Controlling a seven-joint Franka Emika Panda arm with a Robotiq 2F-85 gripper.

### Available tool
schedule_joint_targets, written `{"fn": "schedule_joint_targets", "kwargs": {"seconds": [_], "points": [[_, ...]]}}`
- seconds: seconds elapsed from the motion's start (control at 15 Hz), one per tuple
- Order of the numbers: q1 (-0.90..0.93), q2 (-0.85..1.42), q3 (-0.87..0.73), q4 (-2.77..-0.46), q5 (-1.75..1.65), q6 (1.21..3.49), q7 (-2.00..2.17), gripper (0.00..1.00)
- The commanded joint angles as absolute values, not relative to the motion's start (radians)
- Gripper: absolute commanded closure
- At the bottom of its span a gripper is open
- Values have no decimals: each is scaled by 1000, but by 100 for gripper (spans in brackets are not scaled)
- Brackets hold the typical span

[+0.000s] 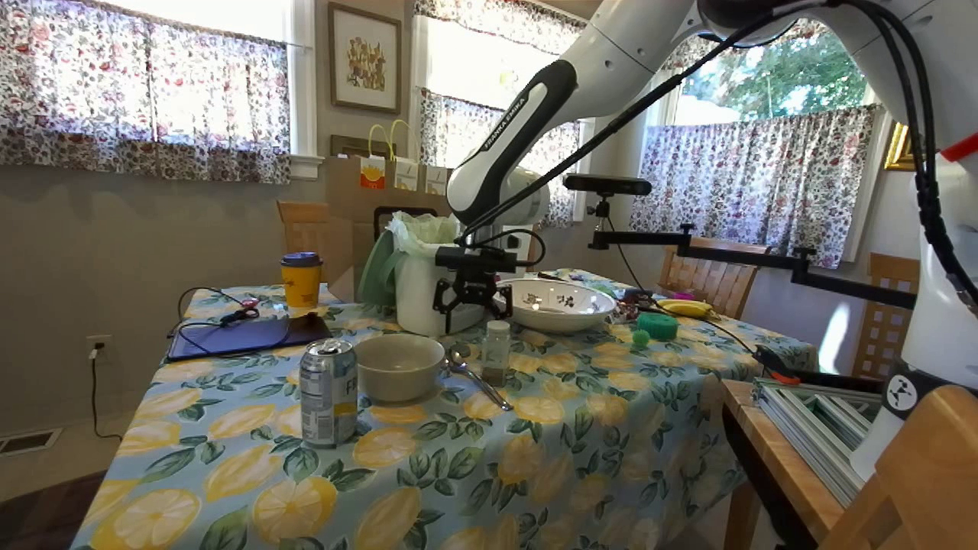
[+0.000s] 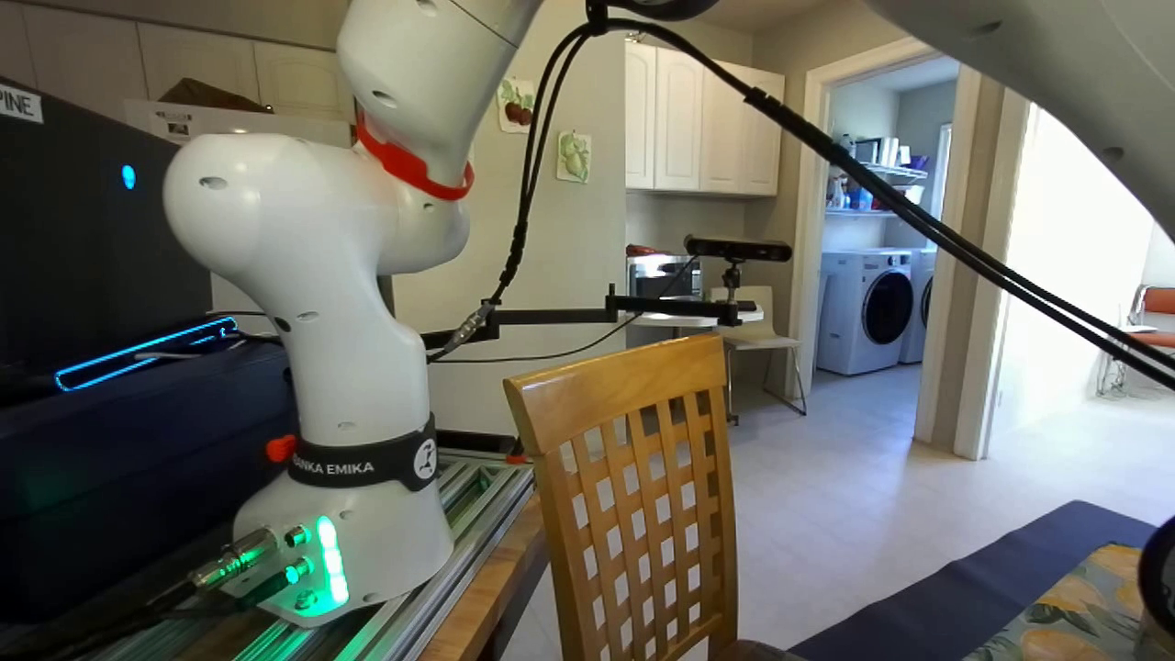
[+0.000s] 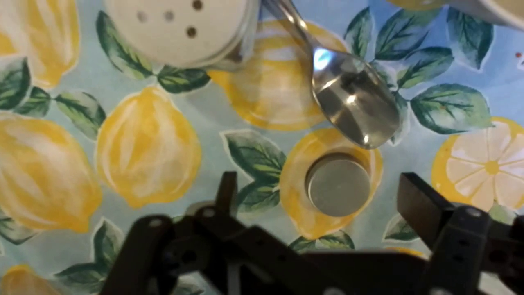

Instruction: Put the lid on the bottle

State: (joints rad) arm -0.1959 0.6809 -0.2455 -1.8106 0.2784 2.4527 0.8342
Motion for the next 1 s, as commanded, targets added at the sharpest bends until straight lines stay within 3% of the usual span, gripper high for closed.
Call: {"fn": "schedule_joint_targets", "kwargs": {"seconds": [0.0,0.93], "points": [[-224,717,-220,-1749,313,2448,815,0],[-239,792,-239,-1675,295,2475,817,0]]}}
